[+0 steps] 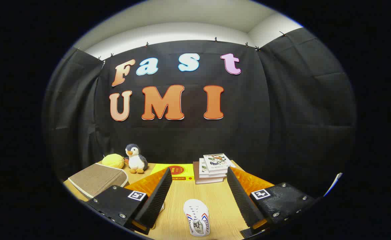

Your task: Open the storage box then place both shoes into the box .Put the left shoe in first, then the right shoe, with the right side of both shoes facing outward in a uniform manner.

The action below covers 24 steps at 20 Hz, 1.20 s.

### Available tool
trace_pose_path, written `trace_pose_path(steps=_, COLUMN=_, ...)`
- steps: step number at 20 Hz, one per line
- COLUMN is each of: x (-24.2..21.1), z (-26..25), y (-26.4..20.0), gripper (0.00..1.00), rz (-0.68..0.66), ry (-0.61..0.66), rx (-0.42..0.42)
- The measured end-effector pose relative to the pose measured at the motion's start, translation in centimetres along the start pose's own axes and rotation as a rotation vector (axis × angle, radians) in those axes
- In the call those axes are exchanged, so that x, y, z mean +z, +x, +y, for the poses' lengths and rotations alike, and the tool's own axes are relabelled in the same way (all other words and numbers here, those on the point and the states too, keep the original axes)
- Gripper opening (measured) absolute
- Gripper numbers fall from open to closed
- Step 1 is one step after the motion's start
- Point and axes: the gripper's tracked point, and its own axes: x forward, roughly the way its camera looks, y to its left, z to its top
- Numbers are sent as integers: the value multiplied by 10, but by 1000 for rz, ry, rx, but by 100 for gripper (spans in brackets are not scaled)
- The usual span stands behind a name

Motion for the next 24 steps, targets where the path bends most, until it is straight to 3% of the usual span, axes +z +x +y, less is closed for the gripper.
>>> trace_pose_path(steps=10, x=-4, z=23, y=-45, gripper=98, rz=14, ry=-83, rx=-86)
trace_pose_path(steps=13, x=-17, z=34, y=-48, gripper=99, rz=56, ry=-85, rx=-76)
trace_pose_path(steps=20, x=-16, z=49, y=-20, gripper=99, rz=54, ry=-68, rx=61)
trace_pose_path(steps=24, x=-49, z=79, y=6, gripper=99, rz=169, ry=47, rx=237)
